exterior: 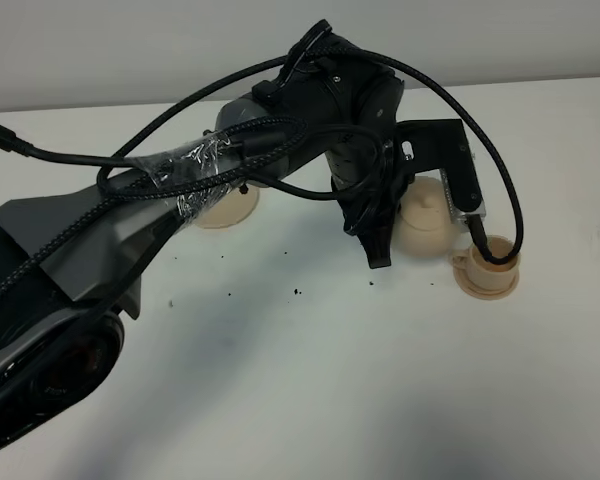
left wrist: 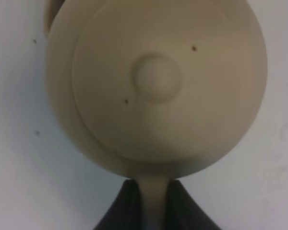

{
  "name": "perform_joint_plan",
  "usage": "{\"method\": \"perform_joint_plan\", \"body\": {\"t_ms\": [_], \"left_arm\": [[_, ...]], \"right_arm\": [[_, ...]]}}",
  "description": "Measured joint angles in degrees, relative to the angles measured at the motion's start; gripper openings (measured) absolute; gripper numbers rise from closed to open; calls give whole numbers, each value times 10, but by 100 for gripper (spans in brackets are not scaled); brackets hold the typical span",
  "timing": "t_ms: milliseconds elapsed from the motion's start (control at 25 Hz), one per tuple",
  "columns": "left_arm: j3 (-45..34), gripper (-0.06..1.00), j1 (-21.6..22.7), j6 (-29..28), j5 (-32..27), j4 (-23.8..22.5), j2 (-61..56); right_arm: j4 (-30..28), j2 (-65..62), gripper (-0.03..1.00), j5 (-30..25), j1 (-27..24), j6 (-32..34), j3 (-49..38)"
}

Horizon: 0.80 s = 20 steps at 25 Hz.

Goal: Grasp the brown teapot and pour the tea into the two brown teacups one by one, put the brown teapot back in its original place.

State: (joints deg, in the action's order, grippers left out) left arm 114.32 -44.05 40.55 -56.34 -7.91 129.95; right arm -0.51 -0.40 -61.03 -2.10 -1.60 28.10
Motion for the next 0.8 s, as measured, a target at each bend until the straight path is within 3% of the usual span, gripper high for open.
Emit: {"method": "perform_joint_plan", "body": {"t_ms": [280,560,800], "left_arm": [[0,15,-22,11,44,-95,0],[0,15,-40,68,67,-167,7],[0,15,-44,117,97,-185,13]], "right_arm": [[0,0,24,0,0,0,0],[0,0,24,0,0,0,0],[0,0,24,0,0,0,0]]}}
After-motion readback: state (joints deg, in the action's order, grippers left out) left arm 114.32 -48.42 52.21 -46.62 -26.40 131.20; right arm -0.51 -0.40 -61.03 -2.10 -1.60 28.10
